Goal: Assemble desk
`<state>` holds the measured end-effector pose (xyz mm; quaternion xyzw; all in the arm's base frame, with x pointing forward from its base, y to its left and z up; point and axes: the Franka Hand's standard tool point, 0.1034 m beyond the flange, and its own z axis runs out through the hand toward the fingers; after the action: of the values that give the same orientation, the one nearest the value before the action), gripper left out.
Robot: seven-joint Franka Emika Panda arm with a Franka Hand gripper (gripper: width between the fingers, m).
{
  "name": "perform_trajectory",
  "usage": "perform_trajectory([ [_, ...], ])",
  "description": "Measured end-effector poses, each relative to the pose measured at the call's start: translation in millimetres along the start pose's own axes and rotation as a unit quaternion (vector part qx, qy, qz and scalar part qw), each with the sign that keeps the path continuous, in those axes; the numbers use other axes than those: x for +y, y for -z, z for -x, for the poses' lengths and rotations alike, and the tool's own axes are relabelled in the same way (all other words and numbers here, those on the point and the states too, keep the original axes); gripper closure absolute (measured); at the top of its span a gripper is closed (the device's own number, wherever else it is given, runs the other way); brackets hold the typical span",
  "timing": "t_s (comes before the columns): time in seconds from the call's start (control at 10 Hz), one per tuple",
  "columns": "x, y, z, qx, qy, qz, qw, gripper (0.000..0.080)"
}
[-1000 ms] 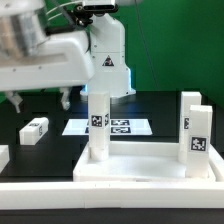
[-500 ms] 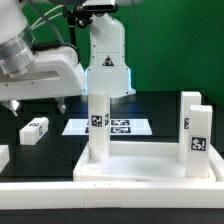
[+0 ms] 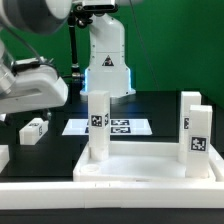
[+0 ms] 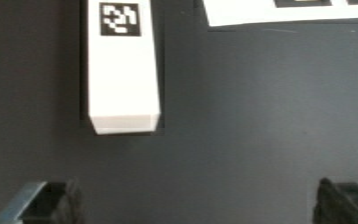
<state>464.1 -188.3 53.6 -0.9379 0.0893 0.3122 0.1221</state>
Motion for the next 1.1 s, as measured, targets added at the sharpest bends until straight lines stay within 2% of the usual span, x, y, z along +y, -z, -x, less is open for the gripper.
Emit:
perform_trajectory([
  [0.3,0.0,0.8,-0.9,0.002,0.0,0.001,1.0,0.0151],
  [0.4,2.8,-3.8,1.1,-0.008,-0.011,-0.002,1.0,0.0151],
  [0.6,19.0,-27.8,3.4,-0.056,-0.059,-0.006,0.997,0.0151],
  [0.7,21.7,-37.8,7.7,-0.076,-0.09,-0.011,0.993,0.0151],
  [0.8,23.0,-41.8,9.8,-0.083,-0.11,-0.012,0.99,0.0151],
  [1.1,24.3,-41.0,8.6,-0.079,-0.107,-0.01,0.991,0.0151],
])
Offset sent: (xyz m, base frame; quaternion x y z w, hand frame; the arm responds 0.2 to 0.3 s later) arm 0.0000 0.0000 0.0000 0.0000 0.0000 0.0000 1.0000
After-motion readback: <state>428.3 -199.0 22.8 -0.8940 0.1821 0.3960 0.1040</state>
